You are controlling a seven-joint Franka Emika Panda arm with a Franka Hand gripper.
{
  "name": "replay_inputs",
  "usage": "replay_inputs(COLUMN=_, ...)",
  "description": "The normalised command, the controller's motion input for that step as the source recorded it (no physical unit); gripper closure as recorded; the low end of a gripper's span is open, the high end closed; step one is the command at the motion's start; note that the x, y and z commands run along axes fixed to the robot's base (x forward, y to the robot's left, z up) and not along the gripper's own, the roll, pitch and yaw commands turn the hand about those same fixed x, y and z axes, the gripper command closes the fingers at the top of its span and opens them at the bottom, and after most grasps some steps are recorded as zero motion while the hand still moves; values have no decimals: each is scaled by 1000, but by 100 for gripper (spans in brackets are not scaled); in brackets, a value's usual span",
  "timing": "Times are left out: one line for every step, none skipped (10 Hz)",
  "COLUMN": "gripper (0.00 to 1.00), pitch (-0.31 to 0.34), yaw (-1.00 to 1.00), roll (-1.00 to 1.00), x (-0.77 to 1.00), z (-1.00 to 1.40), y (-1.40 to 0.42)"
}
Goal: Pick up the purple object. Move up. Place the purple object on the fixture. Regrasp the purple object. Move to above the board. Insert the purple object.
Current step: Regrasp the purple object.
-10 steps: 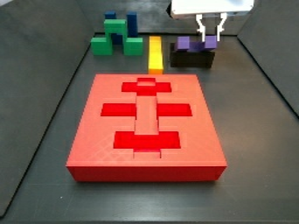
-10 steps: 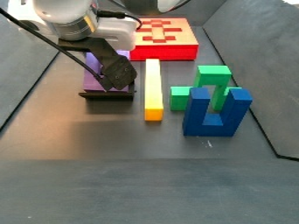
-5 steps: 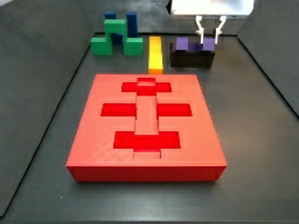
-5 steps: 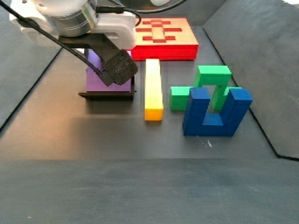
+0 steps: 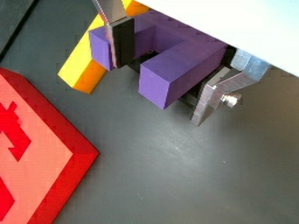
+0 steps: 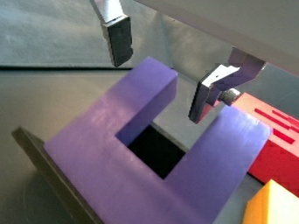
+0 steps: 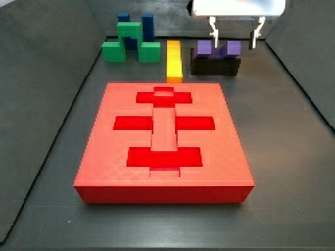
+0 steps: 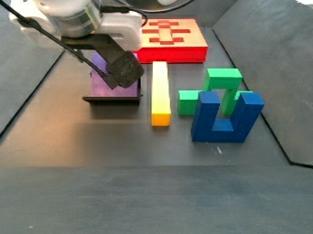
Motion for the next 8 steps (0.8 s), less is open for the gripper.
replay_inputs(gripper=0, pitch=-183, yaw=0, roll=331, x=0, z=554, y=0)
replay_inputs(gripper=0, pitch=-186, yaw=0, roll=574, x=-74, z=534, y=-3)
replay_inputs(gripper=0, pitch=-189, yaw=0, roll=886, x=-171, z=429, y=-69)
replay_inputs(gripper=0, pitch=-120, yaw=17, roll=1000, x=-131, z=360, y=-51)
replay_inputs(gripper=0, pitch=-114, yaw=40, roll=1000, x=-137, z=294, y=-69)
replay_inputs(gripper=0, pitch=-34, yaw=74, roll=1000, x=-71, z=151, y=-46)
replay_inputs(gripper=0, pitch=-80, yaw=151, roll=1000, x=0, z=103, y=-51)
replay_inputs(gripper=0, pitch=-57, yaw=243, roll=1000, x=169, z=103, y=-46)
